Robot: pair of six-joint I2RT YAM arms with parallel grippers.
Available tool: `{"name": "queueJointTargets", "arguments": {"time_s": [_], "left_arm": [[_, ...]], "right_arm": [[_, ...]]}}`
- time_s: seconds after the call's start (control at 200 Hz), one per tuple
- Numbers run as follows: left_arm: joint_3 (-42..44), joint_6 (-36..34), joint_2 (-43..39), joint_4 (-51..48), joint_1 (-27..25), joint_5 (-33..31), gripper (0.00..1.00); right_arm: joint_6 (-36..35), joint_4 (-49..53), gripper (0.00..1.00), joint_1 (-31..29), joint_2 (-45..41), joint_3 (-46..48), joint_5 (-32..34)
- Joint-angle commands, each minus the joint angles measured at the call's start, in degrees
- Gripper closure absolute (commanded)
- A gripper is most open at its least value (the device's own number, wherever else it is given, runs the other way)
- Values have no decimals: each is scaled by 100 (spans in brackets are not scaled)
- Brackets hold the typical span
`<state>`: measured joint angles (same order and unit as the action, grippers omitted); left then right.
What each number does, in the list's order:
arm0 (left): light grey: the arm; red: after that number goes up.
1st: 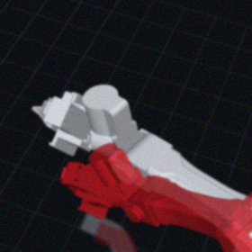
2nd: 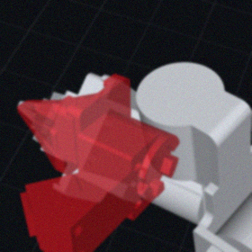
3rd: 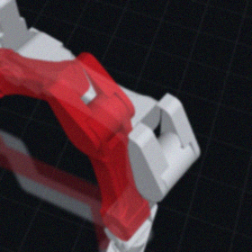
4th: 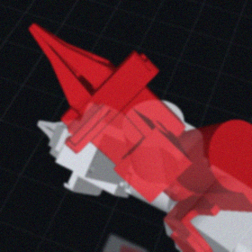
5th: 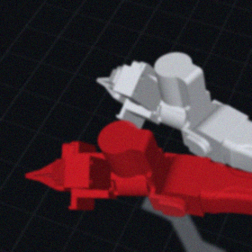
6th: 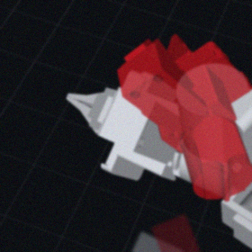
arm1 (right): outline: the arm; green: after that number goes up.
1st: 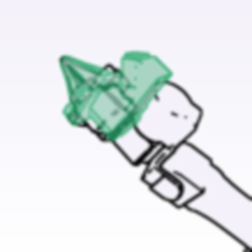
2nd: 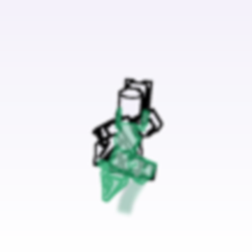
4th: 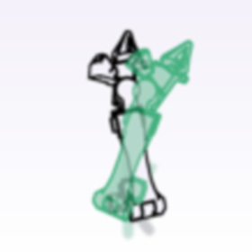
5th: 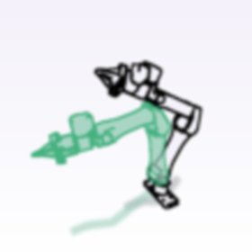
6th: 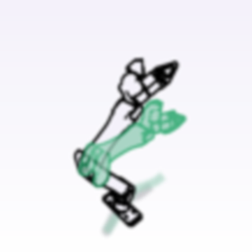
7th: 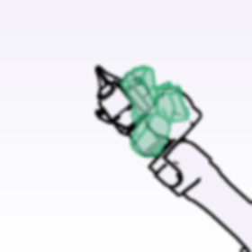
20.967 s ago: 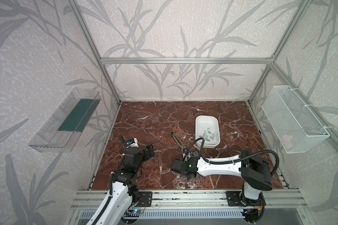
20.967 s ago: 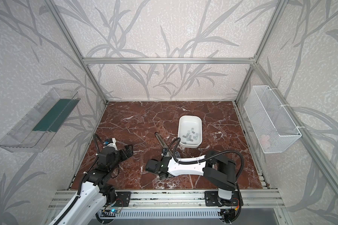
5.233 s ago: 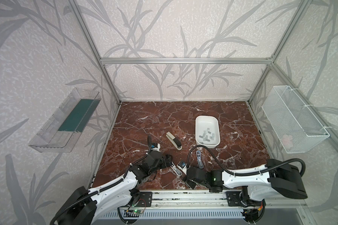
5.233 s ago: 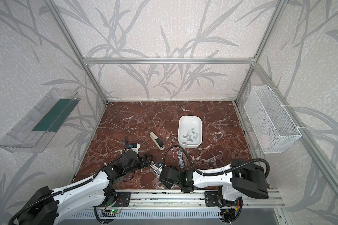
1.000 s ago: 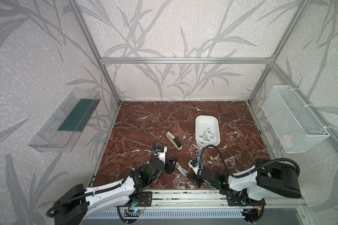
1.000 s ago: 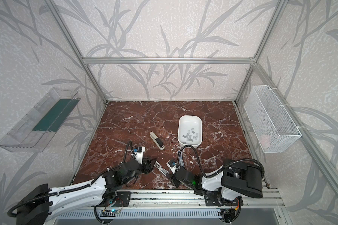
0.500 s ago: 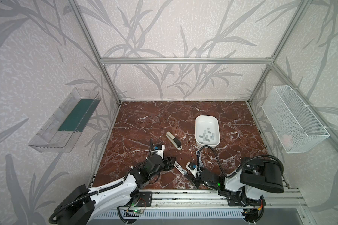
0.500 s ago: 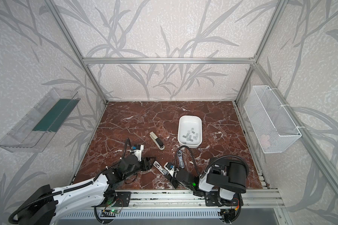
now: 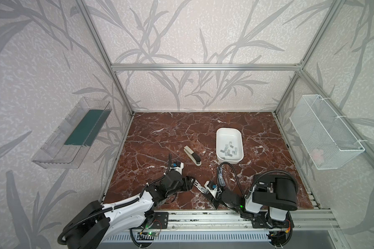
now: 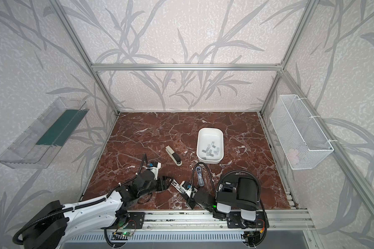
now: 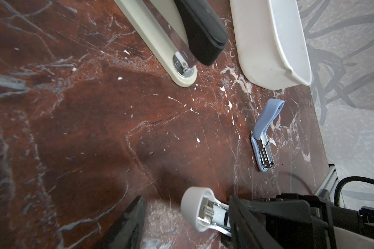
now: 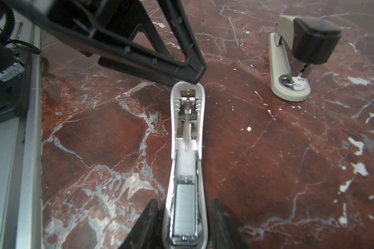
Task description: Load the staples into the stapler
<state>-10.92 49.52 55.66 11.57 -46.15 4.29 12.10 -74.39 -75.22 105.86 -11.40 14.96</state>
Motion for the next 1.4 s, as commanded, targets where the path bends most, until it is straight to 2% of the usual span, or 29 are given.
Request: {"name": "queueJointTargets", "arguments": {"time_s": [0.0,0.135,0.25,0.59,0.82,0.965,1.07,1.215,1.395], "left_arm": [[-163,24,2,-58,45,49,37],[-137,1,-54,-81,45,10,37],[-117,4,-99,-67,44,23,37],[-122,-130,62,172,60,188,37],[-243,-241,636,628,82,310,36],[-406,-410,1136,1221,78,875,37],[-605,-548,1457,1392,13,1121,42],[-726,-740,1549,1527,-220,991,53],[-838,-972,1345,1145,-785,287,55]], "right_arm": [[-50,62,59,-269,336,197,234],[7,-613,57,-316,755,385,400],[31,-611,57,-320,862,303,385],[61,-612,72,-318,998,195,524],[53,-587,73,-324,1015,148,490],[40,-482,74,-326,1032,51,455],[36,-463,75,-314,1056,15,455],[54,-428,75,-288,1068,-12,469],[108,-418,77,-160,1063,-4,343]]}}
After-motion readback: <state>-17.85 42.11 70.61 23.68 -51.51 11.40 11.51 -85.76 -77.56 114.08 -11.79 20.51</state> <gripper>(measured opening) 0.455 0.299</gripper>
